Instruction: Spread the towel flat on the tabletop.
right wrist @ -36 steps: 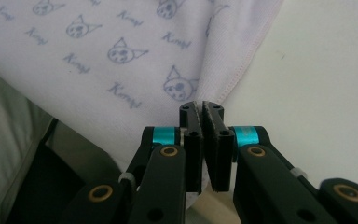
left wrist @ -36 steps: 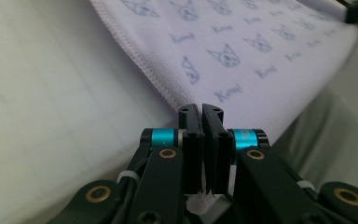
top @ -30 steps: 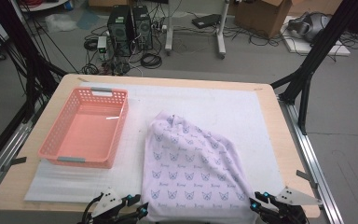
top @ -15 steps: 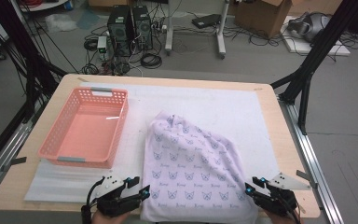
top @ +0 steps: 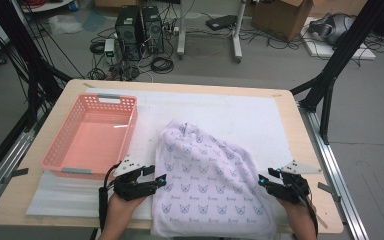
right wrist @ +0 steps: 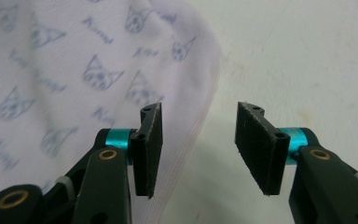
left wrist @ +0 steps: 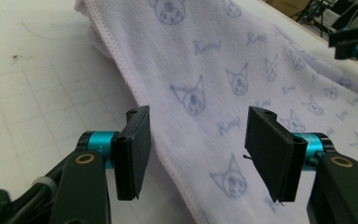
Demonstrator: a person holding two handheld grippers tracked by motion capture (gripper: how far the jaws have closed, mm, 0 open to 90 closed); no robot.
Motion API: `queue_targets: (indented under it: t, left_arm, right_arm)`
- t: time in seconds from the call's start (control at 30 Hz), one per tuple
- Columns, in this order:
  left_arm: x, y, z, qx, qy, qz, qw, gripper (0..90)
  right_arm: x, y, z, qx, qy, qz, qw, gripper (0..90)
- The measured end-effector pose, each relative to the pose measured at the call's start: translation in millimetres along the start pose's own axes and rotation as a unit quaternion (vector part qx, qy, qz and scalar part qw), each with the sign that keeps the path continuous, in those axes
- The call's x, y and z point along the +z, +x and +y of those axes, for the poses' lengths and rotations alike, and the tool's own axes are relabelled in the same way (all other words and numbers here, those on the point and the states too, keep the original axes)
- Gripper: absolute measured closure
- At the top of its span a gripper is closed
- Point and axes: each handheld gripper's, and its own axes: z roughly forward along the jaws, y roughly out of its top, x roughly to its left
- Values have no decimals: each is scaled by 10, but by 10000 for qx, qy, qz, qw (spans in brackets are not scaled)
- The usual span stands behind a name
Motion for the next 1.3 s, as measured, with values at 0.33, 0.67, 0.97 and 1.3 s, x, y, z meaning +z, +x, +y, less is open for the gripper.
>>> queue_targets:
  t: [0.33,0.67,0.97,1.3]
  left_arm:
    - [175,209,103,-2,83,58,9999,408]
    - [196,186,114,13,114,41,9999,408]
    - [312,121,207,59,128,-53,9999,408]
    - [687,160,589,-101,118,-136,9998,382]
  right_arm:
    - [654,-175,399,64,226,38,9997,467]
    - [463,-183,396,-177,44,2,9998,860]
    - [-117,-391,76,-3,12,-30,10000,785]
    - [195,-347,508,12,-120,149,9998,573]
